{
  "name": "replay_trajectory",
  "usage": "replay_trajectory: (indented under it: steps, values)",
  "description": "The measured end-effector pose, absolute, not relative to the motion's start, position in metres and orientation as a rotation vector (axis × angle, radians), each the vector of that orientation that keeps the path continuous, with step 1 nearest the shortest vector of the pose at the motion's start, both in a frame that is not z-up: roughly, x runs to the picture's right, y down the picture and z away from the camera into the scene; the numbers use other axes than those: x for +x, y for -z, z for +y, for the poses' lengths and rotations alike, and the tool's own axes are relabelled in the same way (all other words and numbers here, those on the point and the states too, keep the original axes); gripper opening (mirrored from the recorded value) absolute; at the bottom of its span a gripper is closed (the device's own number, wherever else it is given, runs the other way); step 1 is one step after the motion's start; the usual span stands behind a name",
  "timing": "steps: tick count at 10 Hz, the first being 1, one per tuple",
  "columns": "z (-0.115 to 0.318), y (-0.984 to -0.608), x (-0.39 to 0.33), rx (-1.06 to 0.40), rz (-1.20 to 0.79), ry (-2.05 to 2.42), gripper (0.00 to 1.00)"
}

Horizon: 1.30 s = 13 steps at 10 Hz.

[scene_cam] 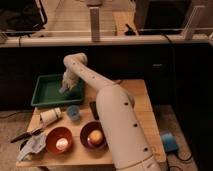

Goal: Wipe tray with sponge

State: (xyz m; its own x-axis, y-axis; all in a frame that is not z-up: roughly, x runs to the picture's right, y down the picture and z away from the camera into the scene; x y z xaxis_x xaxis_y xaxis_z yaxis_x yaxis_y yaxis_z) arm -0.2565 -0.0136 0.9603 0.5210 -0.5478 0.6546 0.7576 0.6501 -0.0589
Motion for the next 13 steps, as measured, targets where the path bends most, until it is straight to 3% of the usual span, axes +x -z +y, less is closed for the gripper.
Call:
replay_trajectory:
  steps: [9,13]
  values:
    - [-0.003,-0.997,-0.239,-0.376,-0.657,0.690,0.00]
    - [-0.016,-1.005,-0.267,-0.320,-0.716,0.698,0.00]
